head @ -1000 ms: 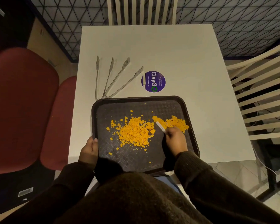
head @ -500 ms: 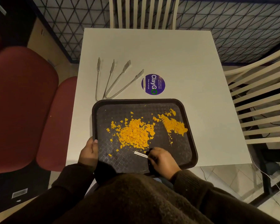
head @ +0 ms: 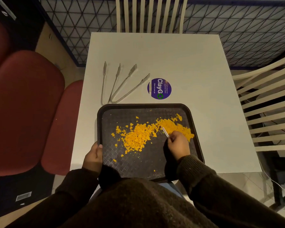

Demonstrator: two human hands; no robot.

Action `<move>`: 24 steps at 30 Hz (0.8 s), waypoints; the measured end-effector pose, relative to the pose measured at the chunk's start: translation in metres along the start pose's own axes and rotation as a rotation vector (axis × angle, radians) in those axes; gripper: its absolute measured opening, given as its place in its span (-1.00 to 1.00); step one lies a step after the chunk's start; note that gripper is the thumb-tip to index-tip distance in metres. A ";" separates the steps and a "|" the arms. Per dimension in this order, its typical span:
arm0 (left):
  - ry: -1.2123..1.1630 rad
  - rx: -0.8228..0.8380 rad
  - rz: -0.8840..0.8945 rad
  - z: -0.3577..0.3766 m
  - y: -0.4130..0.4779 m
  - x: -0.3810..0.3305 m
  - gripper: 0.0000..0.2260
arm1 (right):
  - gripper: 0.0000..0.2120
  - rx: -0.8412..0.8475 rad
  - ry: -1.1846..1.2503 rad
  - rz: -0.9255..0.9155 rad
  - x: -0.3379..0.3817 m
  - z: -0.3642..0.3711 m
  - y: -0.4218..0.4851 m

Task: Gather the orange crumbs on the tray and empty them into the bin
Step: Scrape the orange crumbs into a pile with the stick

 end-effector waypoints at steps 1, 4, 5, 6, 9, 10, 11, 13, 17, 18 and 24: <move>-0.001 -0.003 -0.001 0.000 -0.001 -0.001 -0.68 | -0.95 -0.001 0.006 -0.001 0.002 -0.001 -0.003; -0.009 -0.006 -0.014 0.000 0.001 0.002 -0.65 | -0.92 0.135 -0.013 -0.191 0.022 0.004 -0.029; -0.008 -0.007 -0.014 0.000 0.003 0.003 -0.64 | -0.90 0.207 -0.034 -0.316 0.031 0.009 -0.043; -0.009 -0.007 -0.019 0.000 0.003 0.004 -0.64 | -0.90 0.284 -0.063 -0.432 0.037 0.014 -0.057; -0.027 0.008 -0.054 0.001 0.004 0.006 -0.62 | -0.91 0.421 -0.136 -0.568 0.036 0.027 -0.086; -0.037 0.012 -0.066 0.001 0.004 0.006 -0.61 | -0.91 0.419 -0.138 -0.563 0.033 0.029 -0.088; -0.041 0.015 -0.070 0.001 0.004 0.007 -0.61 | -0.91 0.403 -0.136 -0.557 0.032 0.029 -0.088; -0.034 0.019 -0.074 0.001 0.005 0.008 -0.59 | -0.90 0.359 -0.129 -0.511 0.031 0.026 -0.081; -0.010 0.009 -0.072 0.000 0.005 0.009 -0.59 | -0.89 0.185 -0.076 -0.303 0.016 0.011 -0.046; -0.006 0.006 -0.066 0.000 0.004 0.008 -0.60 | -0.90 0.138 -0.064 -0.240 0.010 0.006 -0.035; 0.027 -0.033 -0.029 -0.001 0.003 0.003 -0.65 | -0.86 0.021 -0.061 -0.043 -0.009 -0.012 0.016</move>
Point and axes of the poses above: each hand's wrist, its own y-axis towards the middle knuckle, its own z-axis out of the palm, x = y × z, the point moved 8 cm from there along y, towards the middle knuckle, and after that the axes turned 10 degrees about -z, right-handed, at the moved point
